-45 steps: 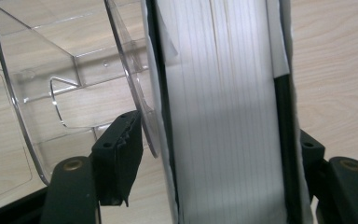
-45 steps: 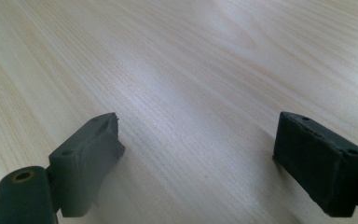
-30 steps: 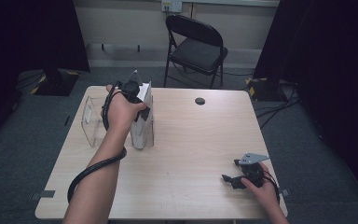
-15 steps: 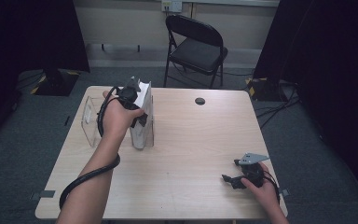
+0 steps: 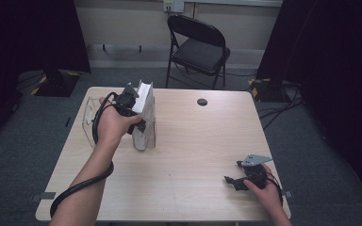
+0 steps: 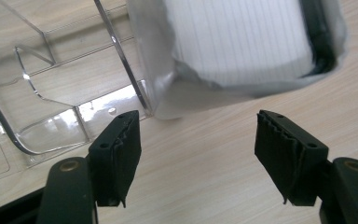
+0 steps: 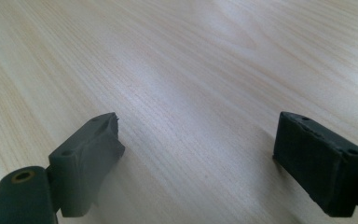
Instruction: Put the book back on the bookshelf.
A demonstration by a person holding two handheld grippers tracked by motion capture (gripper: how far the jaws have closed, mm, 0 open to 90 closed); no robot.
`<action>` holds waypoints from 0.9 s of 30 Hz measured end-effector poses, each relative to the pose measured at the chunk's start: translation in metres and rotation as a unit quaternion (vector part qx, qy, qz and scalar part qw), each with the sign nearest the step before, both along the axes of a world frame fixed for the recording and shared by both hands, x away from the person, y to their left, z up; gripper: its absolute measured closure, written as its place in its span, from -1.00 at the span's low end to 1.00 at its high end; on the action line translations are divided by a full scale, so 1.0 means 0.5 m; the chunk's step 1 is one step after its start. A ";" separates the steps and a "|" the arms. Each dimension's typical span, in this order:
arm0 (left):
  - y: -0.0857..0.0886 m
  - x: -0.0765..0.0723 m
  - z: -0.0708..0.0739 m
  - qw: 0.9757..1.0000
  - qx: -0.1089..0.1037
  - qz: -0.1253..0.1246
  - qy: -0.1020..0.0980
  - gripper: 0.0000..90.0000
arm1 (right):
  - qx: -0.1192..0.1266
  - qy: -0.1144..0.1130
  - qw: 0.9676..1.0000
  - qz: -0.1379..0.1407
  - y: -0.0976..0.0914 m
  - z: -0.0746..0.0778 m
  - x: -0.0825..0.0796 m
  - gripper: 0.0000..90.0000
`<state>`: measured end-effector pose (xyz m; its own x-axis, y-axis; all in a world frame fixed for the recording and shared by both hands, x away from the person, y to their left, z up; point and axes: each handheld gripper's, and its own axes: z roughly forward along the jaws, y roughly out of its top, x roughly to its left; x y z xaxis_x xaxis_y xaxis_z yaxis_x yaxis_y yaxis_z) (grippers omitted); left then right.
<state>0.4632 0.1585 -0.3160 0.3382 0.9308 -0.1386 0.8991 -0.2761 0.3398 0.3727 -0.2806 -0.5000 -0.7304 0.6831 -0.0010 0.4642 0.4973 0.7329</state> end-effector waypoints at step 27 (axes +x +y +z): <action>-0.040 -0.049 -0.028 0.998 -0.008 -0.070 -0.001 -0.29 | 0.000 0.000 1.000 0.000 0.000 0.000 0.000 -0.71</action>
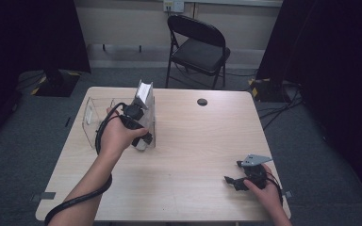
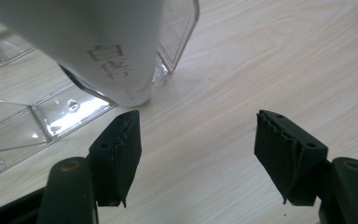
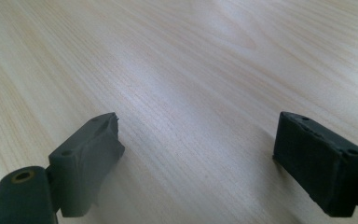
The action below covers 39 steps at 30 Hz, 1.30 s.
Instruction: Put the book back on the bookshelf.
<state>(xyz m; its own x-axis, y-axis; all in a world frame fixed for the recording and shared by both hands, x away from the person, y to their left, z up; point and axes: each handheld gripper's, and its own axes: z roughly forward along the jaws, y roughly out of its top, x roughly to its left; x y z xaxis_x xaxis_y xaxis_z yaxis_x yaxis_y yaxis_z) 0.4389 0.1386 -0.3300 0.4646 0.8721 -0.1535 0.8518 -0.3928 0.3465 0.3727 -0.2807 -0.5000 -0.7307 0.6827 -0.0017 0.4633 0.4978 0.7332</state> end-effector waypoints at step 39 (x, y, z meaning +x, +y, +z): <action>-0.066 -0.022 -0.081 0.997 -0.026 -0.067 0.010 -0.33 | 0.000 0.001 1.000 0.001 0.000 0.000 0.000 -0.71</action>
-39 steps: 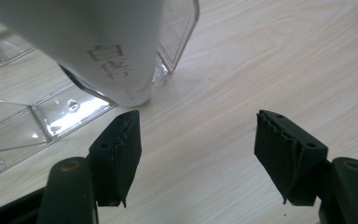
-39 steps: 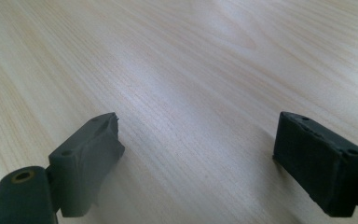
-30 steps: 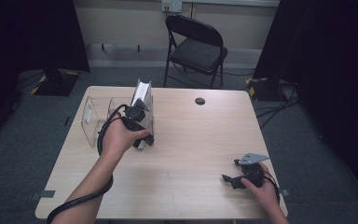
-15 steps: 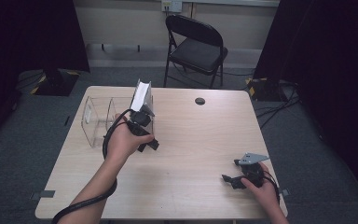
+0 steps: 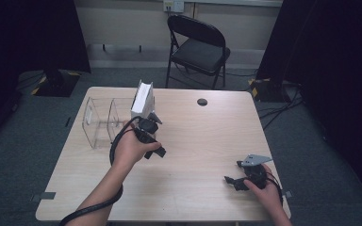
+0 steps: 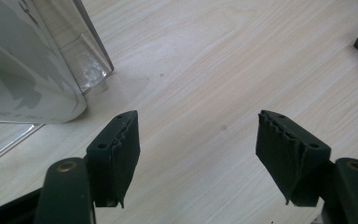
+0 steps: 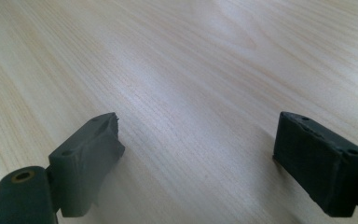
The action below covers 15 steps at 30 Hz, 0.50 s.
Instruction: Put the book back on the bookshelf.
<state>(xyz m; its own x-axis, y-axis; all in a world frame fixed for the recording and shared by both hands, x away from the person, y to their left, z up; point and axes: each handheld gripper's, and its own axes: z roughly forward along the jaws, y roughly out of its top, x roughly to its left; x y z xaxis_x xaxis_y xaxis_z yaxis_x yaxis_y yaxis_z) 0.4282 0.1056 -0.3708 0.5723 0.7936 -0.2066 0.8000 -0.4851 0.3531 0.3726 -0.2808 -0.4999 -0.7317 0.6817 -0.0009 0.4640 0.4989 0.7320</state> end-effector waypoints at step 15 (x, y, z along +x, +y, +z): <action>-0.012 -0.004 -0.026 1.000 -0.010 -0.006 0.006 -0.33 | 0.000 0.000 1.000 0.000 0.000 0.000 0.000 -0.71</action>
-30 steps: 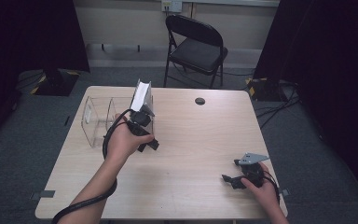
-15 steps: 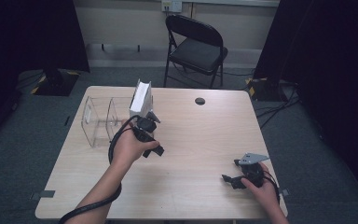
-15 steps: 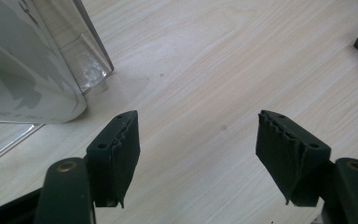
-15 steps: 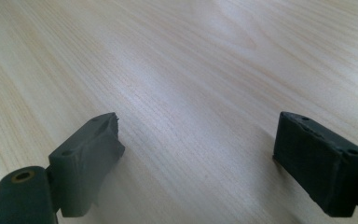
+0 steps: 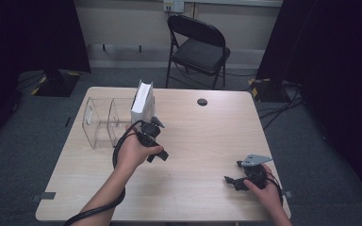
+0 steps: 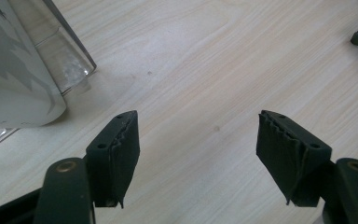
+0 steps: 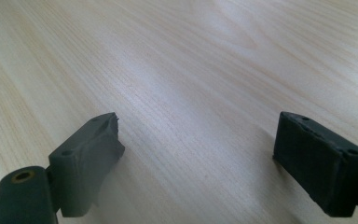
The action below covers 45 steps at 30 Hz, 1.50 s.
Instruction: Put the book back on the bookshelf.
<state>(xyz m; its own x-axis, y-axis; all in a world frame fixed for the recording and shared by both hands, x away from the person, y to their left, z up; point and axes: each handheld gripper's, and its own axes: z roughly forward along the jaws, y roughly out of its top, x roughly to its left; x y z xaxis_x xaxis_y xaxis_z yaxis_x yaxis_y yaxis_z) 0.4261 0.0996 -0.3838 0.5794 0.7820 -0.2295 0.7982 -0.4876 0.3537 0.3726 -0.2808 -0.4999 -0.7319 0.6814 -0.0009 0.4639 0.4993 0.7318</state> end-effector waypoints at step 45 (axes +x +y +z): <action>-0.063 -0.011 -0.081 0.998 -0.025 -0.042 0.025 -0.35 | 0.000 0.000 1.000 0.001 0.000 0.000 0.000 -0.71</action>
